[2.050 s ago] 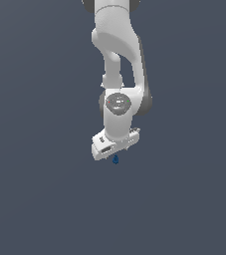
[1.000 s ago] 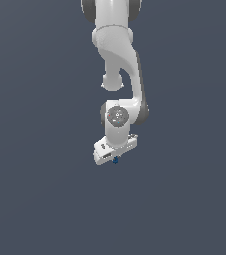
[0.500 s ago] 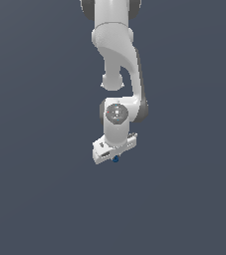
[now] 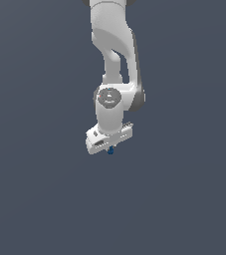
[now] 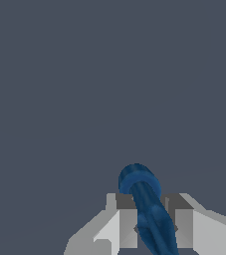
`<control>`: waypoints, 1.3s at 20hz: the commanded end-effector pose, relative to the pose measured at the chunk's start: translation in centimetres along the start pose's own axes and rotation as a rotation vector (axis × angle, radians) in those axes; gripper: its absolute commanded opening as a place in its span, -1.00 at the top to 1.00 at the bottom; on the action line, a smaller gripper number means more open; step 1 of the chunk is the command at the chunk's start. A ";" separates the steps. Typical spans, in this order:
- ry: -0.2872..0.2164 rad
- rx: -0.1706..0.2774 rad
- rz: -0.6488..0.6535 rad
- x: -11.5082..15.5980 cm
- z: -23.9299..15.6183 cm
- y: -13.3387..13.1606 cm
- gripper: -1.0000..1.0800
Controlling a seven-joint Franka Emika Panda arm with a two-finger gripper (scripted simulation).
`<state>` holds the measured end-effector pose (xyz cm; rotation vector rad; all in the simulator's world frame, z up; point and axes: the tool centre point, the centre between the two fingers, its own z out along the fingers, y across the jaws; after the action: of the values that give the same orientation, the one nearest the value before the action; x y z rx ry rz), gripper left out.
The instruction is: Pick up the object and move it to a goal position.
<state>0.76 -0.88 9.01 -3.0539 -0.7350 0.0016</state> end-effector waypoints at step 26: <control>0.002 0.001 0.000 -14.8 -21.9 5.0 1.00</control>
<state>-9.67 -11.58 29.98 -3.0536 -0.7331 -0.0028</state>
